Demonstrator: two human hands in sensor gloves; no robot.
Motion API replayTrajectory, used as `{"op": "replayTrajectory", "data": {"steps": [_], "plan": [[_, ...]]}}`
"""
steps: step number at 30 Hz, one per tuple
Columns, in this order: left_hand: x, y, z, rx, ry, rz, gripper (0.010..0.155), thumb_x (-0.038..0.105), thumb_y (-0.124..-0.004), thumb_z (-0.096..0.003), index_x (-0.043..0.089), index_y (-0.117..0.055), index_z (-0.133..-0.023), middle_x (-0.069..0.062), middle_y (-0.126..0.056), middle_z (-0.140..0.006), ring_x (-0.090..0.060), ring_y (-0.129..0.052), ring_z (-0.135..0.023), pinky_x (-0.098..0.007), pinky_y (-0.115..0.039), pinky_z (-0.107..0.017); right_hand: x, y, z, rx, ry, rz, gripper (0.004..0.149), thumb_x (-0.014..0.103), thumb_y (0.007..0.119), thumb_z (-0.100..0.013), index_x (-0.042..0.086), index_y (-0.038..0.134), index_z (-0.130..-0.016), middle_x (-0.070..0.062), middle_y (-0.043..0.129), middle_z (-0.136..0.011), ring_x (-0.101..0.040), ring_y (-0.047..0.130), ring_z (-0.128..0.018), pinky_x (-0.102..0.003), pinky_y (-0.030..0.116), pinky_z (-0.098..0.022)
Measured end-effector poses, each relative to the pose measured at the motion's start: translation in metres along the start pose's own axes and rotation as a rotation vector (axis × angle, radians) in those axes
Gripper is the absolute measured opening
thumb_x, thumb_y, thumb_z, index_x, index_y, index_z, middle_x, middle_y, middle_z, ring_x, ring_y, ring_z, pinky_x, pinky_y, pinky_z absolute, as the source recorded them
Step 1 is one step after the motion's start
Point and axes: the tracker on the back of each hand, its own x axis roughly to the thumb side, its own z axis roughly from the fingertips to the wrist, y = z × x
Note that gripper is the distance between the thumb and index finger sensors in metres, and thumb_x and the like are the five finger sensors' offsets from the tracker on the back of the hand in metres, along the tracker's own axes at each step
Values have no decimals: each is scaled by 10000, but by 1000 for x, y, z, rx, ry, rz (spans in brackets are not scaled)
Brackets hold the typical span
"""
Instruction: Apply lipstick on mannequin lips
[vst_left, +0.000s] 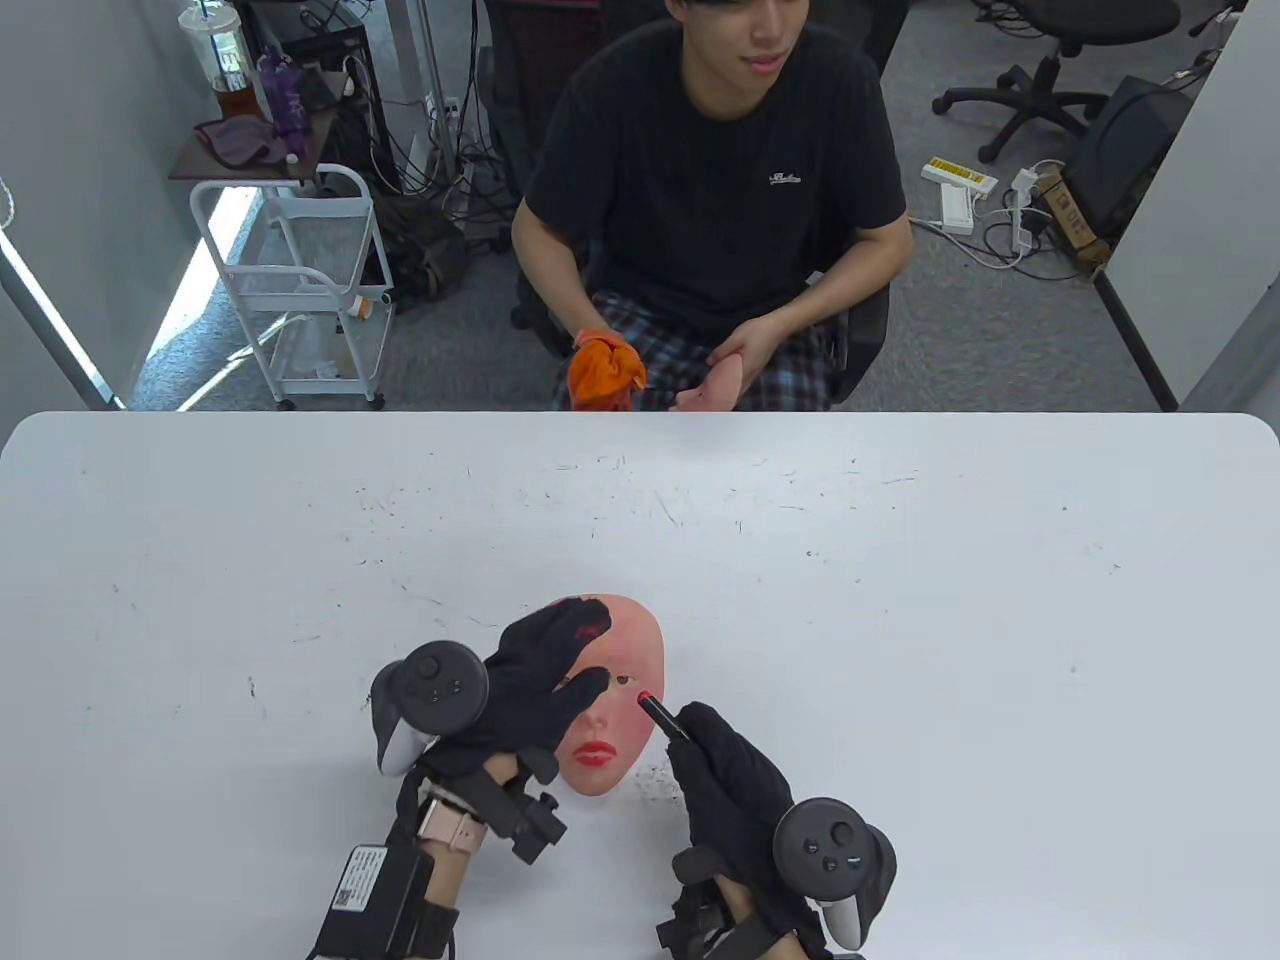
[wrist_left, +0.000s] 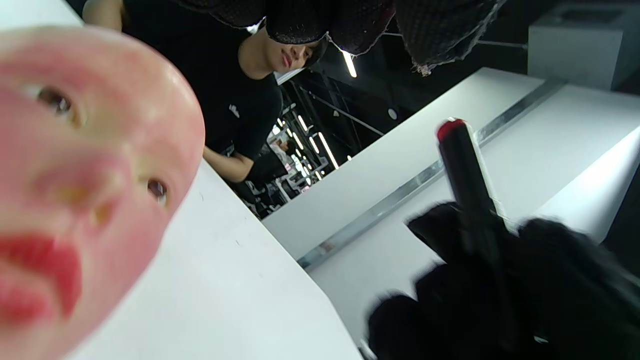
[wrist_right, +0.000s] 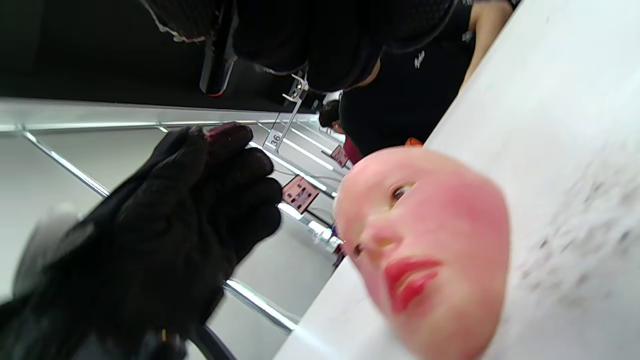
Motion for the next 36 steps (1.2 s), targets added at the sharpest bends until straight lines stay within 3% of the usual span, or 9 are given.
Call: {"op": "replayTrajectory", "data": {"steps": [5,10,17,22,28,31,34,36], "plan": [[-13,-34,34,-41,-32,263,707,523,-713,-530,224,-573,-1155,-141,-534,-1170,-442,-437,-1028,-545,-476,-770,-10,13,-2,159,38,-320,527,452,707,-514,139,734,-937,-15,902,-641,-279,895,-598,-453,723,-501],[-27,-56,38,-125,-19,470,703,528,-680,-551,246,-506,-1171,-126,-473,-1190,-434,-380,-1047,-535,-452,-779,-18,33,-3,316,73,-460,534,459,700,-522,122,739,-934,-31,917,-649,-287,905,-583,-455,728,-487],[-35,-53,45,-17,-37,588,563,449,-678,-559,246,-670,-1084,-115,-616,-1135,-417,-522,-1017,-524,-546,-747,-17,46,-2,400,89,-259,529,468,676,-522,119,776,-907,-80,943,-648,-319,920,-552,-469,732,-462],[-37,-45,46,57,-64,535,507,423,-720,-538,254,-756,-1014,-89,-723,-1072,-386,-636,-977,-490,-633,-705,-11,54,-2,479,12,-113,538,399,696,-522,131,683,-988,-118,869,-807,-354,864,-675,-497,686,-539],[-33,-44,49,96,-72,431,468,461,-772,-509,300,-711,-945,-37,-717,-1031,-330,-667,-952,-457,-655,-696,0,56,4,378,-53,126,526,370,716,-503,155,694,-982,-113,874,-843,-339,889,-684,-475,715,-527],[-36,-46,49,85,-61,476,477,501,-774,-514,314,-706,-947,-35,-726,-1026,-335,-677,-945,-463,-658,-688,3,56,7,353,-69,160,530,376,718,-500,138,701,-973,-107,883,-829,-327,900,-667,-466,723,-521],[-35,-45,47,17,-85,550,525,413,-755,-525,256,-745,-1026,-99,-726,-1080,-389,-641,-992,-522,-620,-709,0,55,7,330,-66,183,534,382,718,-500,134,689,-973,-95,882,-830,-320,899,-671,-463,724,-525],[-36,-41,47,55,-95,499,517,391,-782,-508,239,-799,-1001,-99,-787,-1053,-381,-702,-971,-514,-663,-687,-3,56,6,354,-63,135,531,378,720,-501,141,687,-975,-100,879,-838,-326,895,-678,-467,720,-529]]}}
